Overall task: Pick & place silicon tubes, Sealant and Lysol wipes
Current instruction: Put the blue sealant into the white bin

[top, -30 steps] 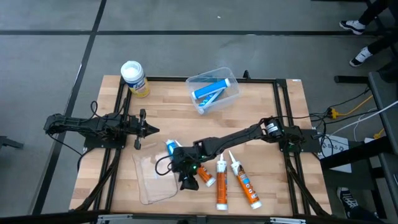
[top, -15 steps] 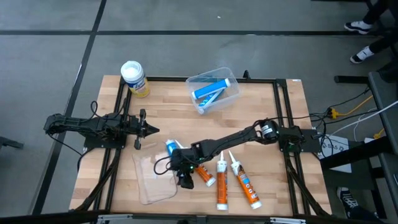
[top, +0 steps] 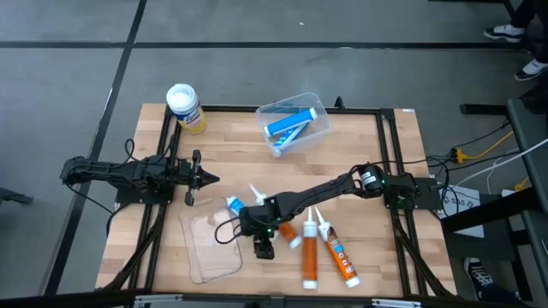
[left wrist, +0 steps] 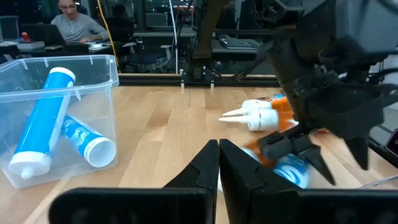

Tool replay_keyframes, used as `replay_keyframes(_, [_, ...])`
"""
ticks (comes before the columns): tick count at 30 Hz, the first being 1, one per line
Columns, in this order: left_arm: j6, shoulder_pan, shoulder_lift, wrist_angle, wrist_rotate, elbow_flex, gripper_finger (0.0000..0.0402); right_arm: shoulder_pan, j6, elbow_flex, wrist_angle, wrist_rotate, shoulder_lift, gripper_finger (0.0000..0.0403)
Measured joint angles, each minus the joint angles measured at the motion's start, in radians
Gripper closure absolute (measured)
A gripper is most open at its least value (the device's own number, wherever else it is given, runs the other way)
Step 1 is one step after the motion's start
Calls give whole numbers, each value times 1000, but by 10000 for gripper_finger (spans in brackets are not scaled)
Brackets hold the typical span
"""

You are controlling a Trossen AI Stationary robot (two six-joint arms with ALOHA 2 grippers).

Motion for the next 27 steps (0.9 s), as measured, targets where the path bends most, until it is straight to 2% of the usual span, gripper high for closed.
replay_keyframes(5, [0, 0, 0, 0, 0, 0, 390, -1, -37, -6, -124, 22, -13, 178])
replay_keyframes(10, [0, 0, 0, 0, 0, 0, 390, -1, -70, -10, -260, 140, -43, 178])
replay_keyframes(17, [0, 0, 0, 0, 0, 0, 392, -1, -92, -8, -310, 218, -95, 178])
replay_keyframes(20, [0, 0, 0, 0, 0, 0, 389, 0, -103, -7, -338, 310, -123, 178])
replay_keyframes(25, [0, 0, 0, 0, 0, 0, 392, -16, -103, -6, -409, 551, -150, 178])
replay_keyframes(27, [0, 0, 0, 0, 0, 0, 393, -40, -103, -6, -434, 593, -157, 178])
